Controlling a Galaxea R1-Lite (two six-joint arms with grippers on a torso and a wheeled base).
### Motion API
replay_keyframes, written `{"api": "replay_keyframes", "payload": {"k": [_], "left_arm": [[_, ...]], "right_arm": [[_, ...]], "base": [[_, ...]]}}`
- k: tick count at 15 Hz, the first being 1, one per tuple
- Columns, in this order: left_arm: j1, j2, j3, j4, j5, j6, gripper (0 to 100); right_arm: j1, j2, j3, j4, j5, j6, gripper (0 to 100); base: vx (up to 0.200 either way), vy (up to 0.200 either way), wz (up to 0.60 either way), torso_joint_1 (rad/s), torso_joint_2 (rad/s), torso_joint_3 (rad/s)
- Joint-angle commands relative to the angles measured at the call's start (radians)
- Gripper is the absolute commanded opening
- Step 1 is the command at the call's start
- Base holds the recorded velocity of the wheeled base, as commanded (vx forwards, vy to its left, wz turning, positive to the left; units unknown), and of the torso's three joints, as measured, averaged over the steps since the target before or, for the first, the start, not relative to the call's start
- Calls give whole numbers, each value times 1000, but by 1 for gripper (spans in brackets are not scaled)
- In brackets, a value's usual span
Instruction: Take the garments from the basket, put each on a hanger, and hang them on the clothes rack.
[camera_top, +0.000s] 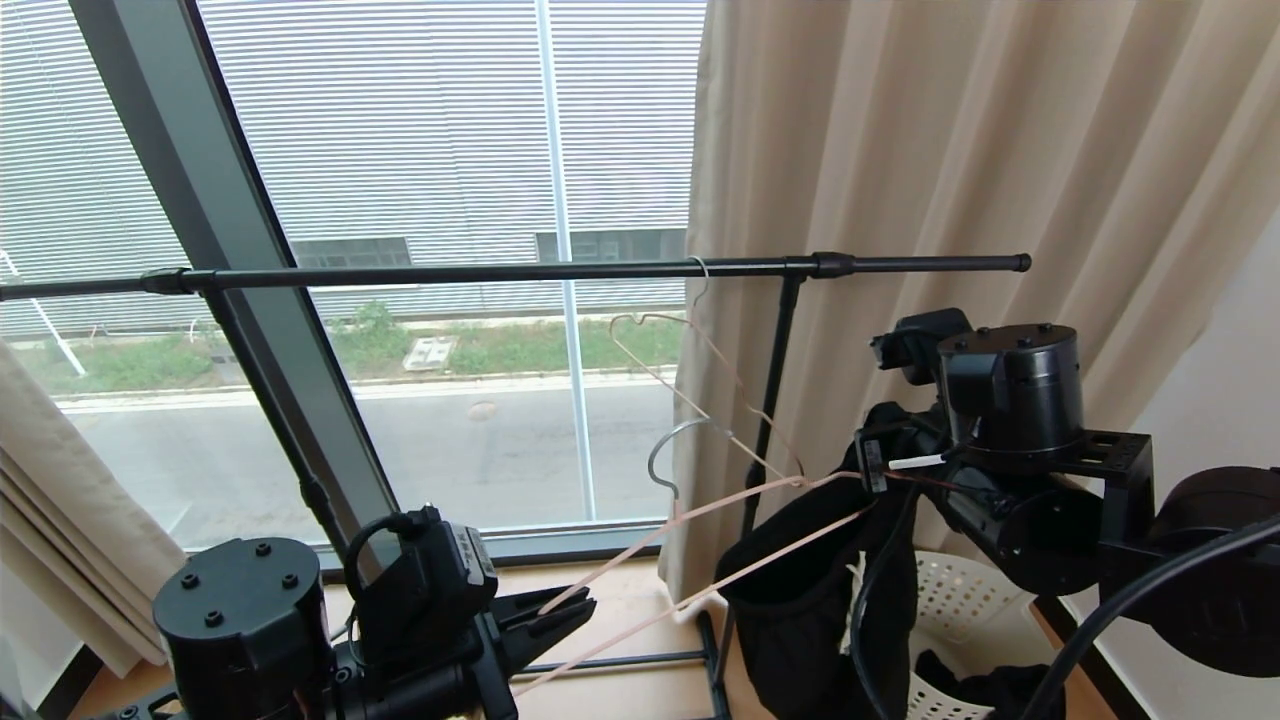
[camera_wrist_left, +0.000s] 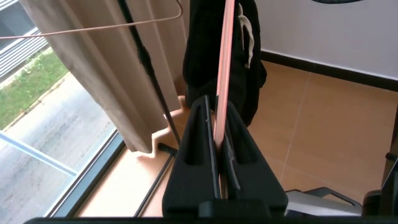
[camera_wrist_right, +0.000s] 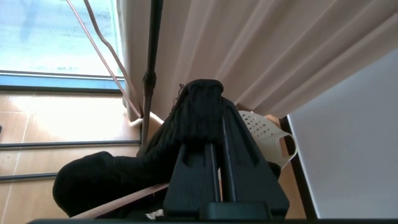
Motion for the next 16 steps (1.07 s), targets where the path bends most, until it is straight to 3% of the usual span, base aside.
{"api": "replay_keyframes", "payload": {"k": [1, 5, 12, 14, 16], "left_arm": [[1, 28, -18, 0, 2, -1, 0], [6, 76, -88, 0, 65, -35, 0], [-7, 122, -151, 0, 92, -44, 0], [-13, 126, -151, 0, 97, -46, 0], [-8, 145, -169, 0, 183, -57, 0]], "right_arm": [[17, 0, 0, 0, -18, 0, 0], [43, -4, -7, 0, -83, -3, 0], [100, 23, -93, -1, -201, 4, 0], [106, 40, -136, 0, -204, 73, 0], [106, 55, -147, 5, -207, 118, 0]], "base": [[0, 0, 0, 0, 0, 0], [0, 0, 0, 0, 0, 0], [0, 0, 0, 0, 0, 0], [0, 0, 0, 0, 0, 0], [0, 0, 0, 0, 0, 0]]}}
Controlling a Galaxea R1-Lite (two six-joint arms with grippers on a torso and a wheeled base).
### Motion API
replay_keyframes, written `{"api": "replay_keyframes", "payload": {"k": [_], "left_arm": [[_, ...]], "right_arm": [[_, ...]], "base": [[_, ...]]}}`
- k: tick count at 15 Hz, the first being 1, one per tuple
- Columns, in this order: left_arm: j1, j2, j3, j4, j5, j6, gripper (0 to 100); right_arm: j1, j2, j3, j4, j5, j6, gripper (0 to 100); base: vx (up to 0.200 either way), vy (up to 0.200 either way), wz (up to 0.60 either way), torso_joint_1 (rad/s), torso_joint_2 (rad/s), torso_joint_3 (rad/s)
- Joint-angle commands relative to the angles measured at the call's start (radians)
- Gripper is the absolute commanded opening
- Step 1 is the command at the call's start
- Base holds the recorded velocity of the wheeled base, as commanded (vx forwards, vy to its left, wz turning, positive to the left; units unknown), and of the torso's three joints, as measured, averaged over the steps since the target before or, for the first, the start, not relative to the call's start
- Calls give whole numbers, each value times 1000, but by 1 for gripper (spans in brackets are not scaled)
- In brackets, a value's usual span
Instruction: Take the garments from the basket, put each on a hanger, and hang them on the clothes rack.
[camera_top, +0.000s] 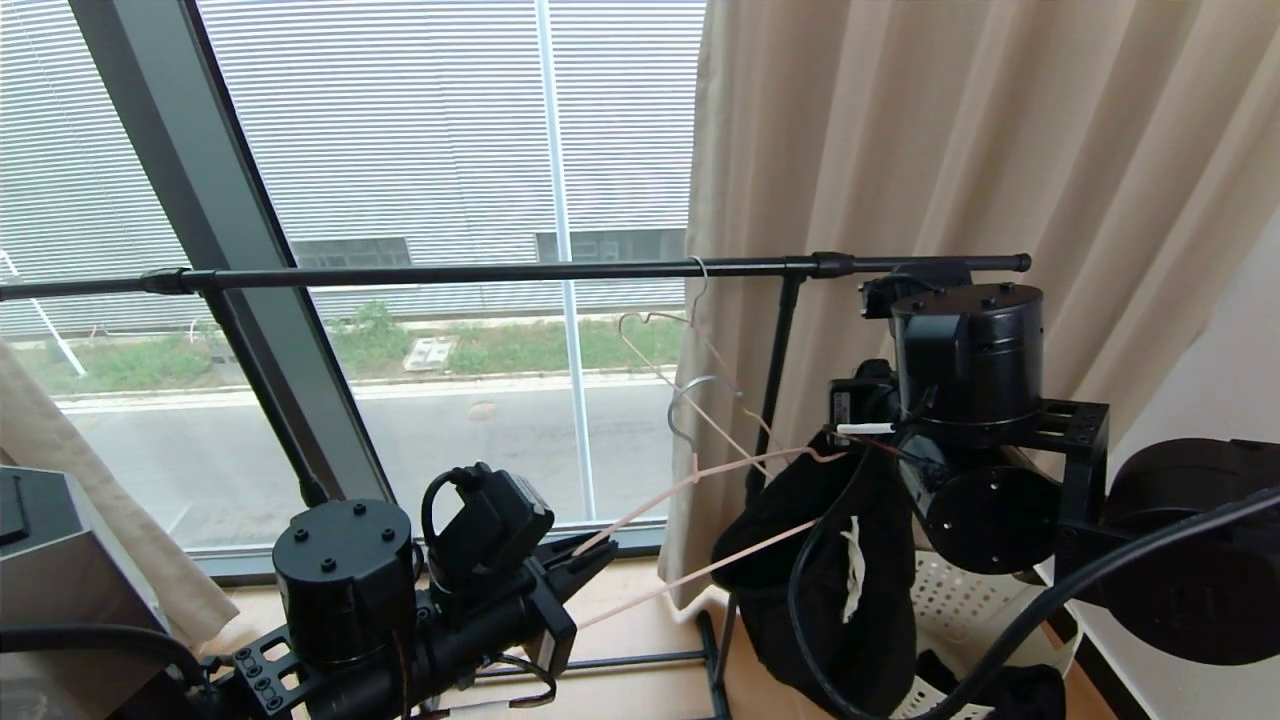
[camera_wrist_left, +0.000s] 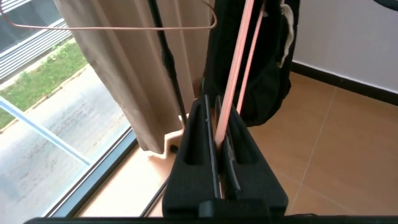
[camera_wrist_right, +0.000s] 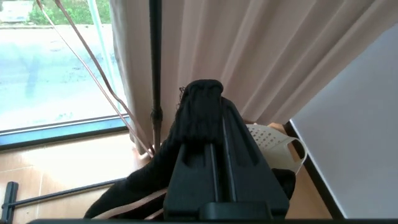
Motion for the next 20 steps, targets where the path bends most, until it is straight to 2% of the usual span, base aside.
{"api": "replay_keyframes", "payload": {"k": [1, 2, 3, 7, 9, 14, 20], "left_arm": [[7, 24, -29, -2, 64, -45, 0], [7, 25, -32, -2, 68, -49, 0], [30, 25, -50, -2, 116, -106, 0], [63, 29, -56, -4, 122, -111, 0], [56, 47, -59, -25, 125, -117, 0], [0, 55, -49, -48, 127, -114, 0], [-54, 55, -44, -51, 184, -115, 0]], "right_arm": [[0, 16, -3, 2, -1, 6, 0], [0, 16, -3, 2, -1, 8, 0], [-1, 8, 7, 5, -5, 9, 0], [3, 22, 1, 12, -35, 5, 0], [59, 65, -23, 22, -35, 2, 0], [134, 108, -102, 29, -36, 2, 0], [167, 102, -111, 29, -36, 8, 0]], "base": [[0, 0, 0, 0, 0, 0], [0, 0, 0, 0, 0, 0], [0, 0, 0, 0, 0, 0], [0, 0, 0, 0, 0, 0], [0, 0, 0, 0, 0, 0], [0, 0, 0, 0, 0, 0], [0, 0, 0, 0, 0, 0]]}}
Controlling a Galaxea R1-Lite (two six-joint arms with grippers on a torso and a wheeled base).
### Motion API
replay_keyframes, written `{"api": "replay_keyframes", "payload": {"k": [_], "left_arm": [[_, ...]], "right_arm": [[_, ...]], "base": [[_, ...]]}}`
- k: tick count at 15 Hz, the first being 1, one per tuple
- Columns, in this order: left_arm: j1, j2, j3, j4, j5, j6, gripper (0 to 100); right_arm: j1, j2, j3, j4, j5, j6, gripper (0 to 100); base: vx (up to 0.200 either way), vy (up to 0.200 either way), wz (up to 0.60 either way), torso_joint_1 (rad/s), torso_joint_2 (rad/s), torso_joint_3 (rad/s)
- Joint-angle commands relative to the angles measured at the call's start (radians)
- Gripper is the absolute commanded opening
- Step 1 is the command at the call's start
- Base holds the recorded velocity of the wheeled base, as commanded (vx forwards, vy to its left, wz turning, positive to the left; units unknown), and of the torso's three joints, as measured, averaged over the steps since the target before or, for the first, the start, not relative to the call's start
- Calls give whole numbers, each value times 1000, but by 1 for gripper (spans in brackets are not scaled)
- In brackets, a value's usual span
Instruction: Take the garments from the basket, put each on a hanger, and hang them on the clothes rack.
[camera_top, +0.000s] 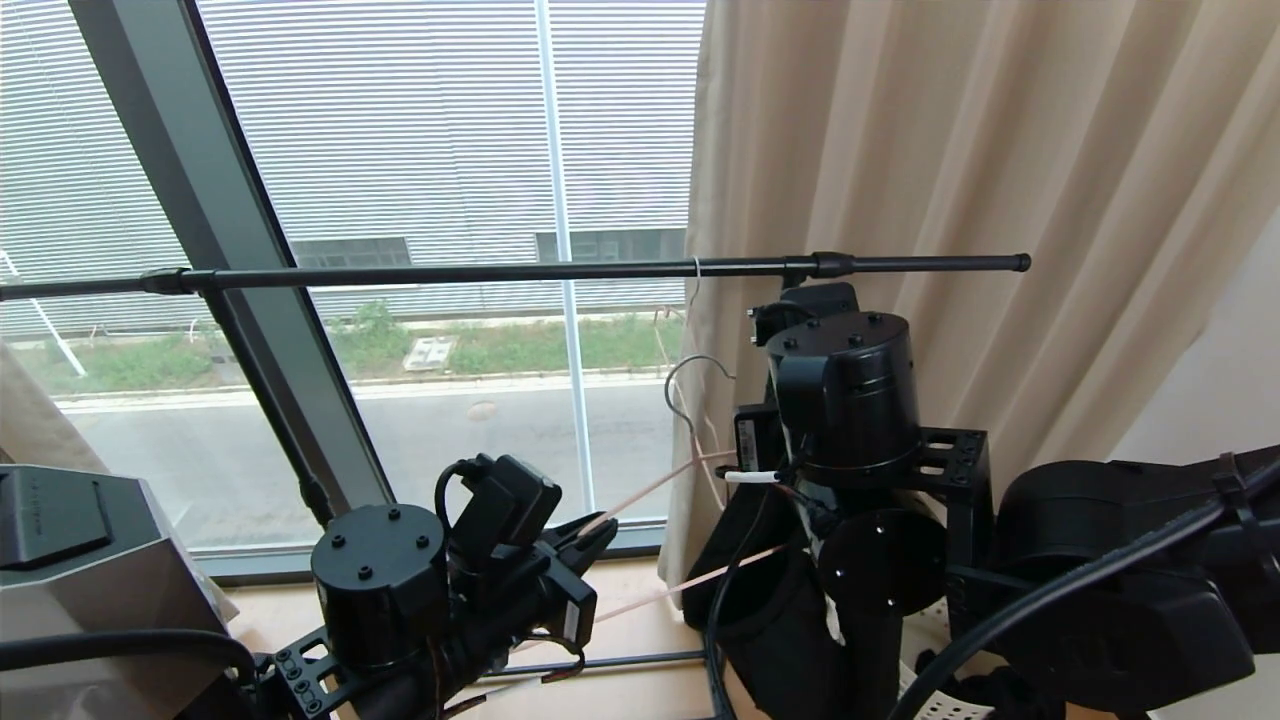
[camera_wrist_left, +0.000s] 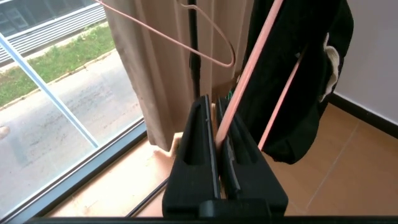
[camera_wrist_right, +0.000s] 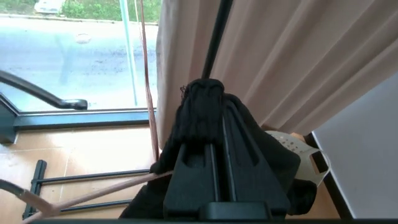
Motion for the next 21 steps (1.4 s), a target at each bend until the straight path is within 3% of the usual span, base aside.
{"api": "replay_keyframes", "payload": {"k": [1, 9, 17, 21], "left_arm": [[10, 1, -22, 0, 26, -5, 0], [205, -6, -37, 0, 39, -28, 0], [136, 9, -97, 3, 58, -27, 0], [97, 23, -89, 1, 72, -27, 0]], "right_arm": [[6, -4, 9, -2, -10, 1, 0], [-49, -25, 52, -2, -33, 4, 0], [82, 55, -14, 0, -33, 0, 0], [91, 72, -57, 0, -33, 0, 0]], "base": [[0, 0, 0, 0, 0, 0], [0, 0, 0, 0, 0, 0], [0, 0, 0, 0, 0, 0], [0, 0, 0, 0, 0, 0]]}}
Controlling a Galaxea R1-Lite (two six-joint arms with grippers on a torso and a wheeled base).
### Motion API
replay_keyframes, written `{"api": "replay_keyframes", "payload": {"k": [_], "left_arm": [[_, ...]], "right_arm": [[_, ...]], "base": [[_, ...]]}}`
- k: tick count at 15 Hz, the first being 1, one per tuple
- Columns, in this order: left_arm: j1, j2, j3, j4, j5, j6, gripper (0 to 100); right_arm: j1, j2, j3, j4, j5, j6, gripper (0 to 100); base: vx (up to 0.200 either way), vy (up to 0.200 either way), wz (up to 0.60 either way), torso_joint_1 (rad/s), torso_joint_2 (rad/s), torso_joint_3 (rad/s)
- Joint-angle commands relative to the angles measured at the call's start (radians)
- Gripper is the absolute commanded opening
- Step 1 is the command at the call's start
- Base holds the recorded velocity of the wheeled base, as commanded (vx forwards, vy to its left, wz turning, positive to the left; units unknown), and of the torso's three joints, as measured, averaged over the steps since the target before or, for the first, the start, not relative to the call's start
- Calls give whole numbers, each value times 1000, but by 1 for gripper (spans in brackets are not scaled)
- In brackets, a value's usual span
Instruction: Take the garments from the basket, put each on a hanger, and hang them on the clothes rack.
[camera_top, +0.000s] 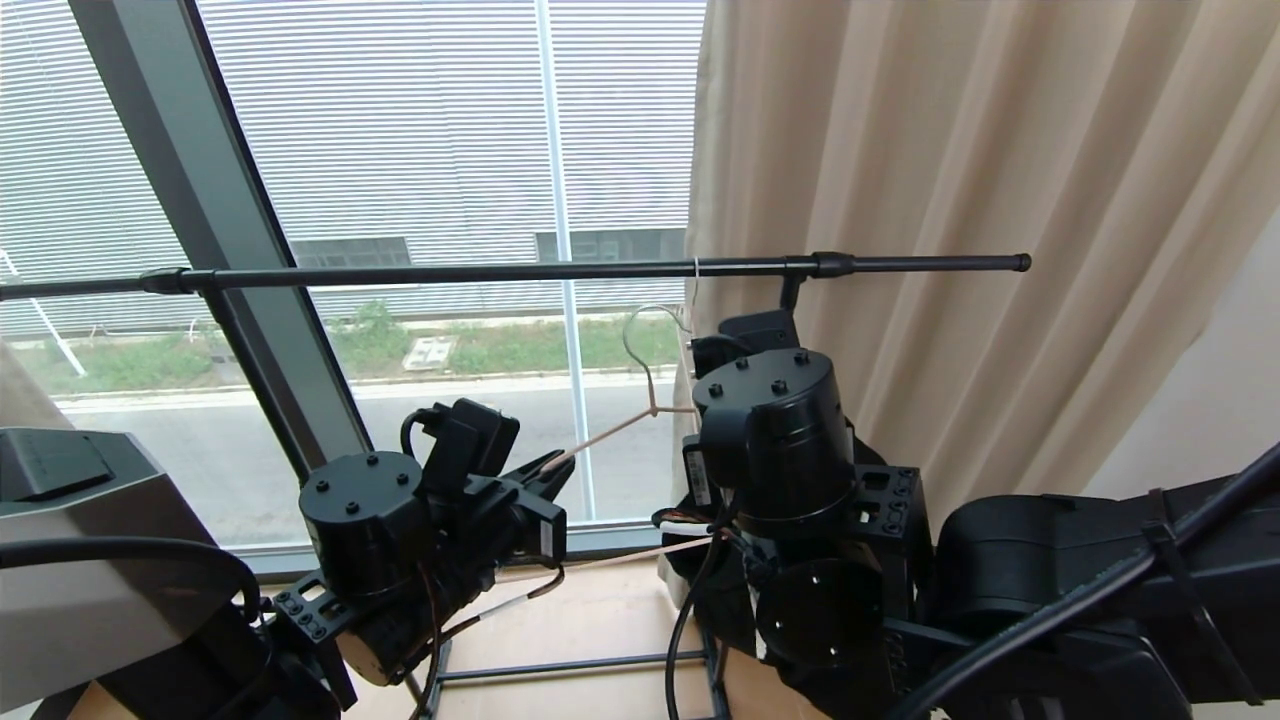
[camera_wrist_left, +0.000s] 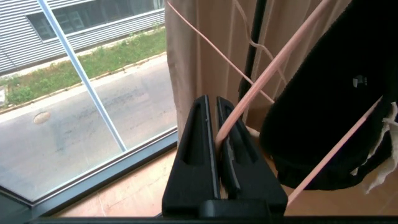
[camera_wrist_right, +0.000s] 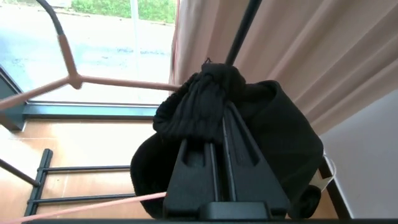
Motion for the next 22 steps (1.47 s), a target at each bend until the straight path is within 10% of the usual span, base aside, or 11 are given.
{"api": "replay_keyframes", "payload": {"k": [1, 17, 18, 22], "left_arm": [[-22, 12, 11, -1, 0, 1, 0], [-74, 3, 80, -98, 36, 6, 0], [-74, -2, 80, -98, 36, 6, 0], [-75, -20, 81, -98, 36, 9, 0]], "right_arm": [[3, 8, -21, 0, 1, 1, 0], [-8, 8, -56, -2, 1, 25, 0], [-10, 8, -55, -2, 1, 25, 100], [-40, -30, -18, -10, 1, 31, 100]], "base": [[0, 0, 0, 0, 0, 0], [0, 0, 0, 0, 0, 0], [0, 0, 0, 0, 0, 0], [0, 0, 0, 0, 0, 0]]}}
